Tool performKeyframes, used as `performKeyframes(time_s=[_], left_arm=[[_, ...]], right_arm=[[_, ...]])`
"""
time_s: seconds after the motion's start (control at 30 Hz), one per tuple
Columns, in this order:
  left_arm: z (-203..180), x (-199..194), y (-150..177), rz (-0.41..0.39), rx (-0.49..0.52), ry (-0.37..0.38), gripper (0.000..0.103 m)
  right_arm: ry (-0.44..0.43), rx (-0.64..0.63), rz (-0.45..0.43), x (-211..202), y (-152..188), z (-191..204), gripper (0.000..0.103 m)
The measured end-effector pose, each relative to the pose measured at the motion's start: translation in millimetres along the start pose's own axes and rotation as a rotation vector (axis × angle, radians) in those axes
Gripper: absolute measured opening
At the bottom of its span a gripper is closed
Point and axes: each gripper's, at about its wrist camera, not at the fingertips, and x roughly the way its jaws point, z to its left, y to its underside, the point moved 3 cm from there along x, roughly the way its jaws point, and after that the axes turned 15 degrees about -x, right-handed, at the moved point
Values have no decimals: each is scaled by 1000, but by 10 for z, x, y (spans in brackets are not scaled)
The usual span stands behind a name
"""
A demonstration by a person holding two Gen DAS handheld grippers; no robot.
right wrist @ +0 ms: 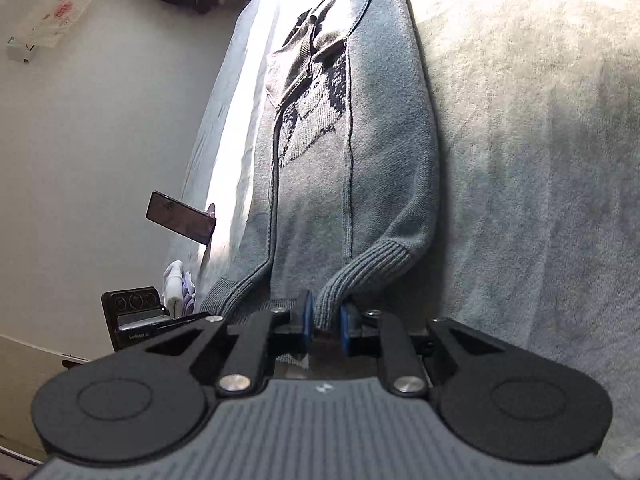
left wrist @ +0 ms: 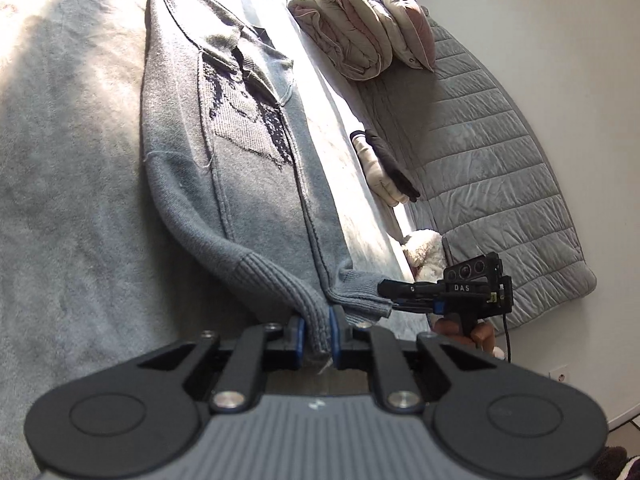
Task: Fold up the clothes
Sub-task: 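Grasp the hem end with the left gripper while the right gripper grasps beside it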
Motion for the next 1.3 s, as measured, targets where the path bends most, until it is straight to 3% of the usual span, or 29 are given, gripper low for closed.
performKeyframes(time_s=[0.17, 0.43, 0.5, 0.63, 0.67, 0.7, 0.77, 0.9, 1.1, 1.3], left_arm=[[90, 16, -221, -94, -110, 35, 12], [398, 66, -577, -254, -315, -20, 13], [470, 73, -647, -280, -357, -26, 14], [391, -19, -685, -315, -326, -8, 22], [359, -51, -695, -324, -310, -8, 27], [322, -72, -703, -335, -278, -30, 31], [248, -115, -719, -355, -215, -75, 32], [180, -49, -751, -341, -78, -193, 37], [294, 36, -778, -295, -51, -196, 38], [250, 187, -761, -250, 28, -241, 38]], right_arm=[[-4, 74, -90, 17, -200, -93, 18], [124, 199, -161, 243, -500, -387, 22], [111, 234, -168, 282, -533, -455, 22], [63, 244, -219, 208, -599, -441, 28], [59, 234, -240, 161, -617, -424, 38], [57, 223, -258, 116, -631, -410, 43], [81, 186, -269, 50, -648, -389, 43], [152, 72, -214, 114, -653, -311, 43], [237, -108, -52, 408, -570, -176, 43], [270, -230, -17, 503, -517, -106, 40]])
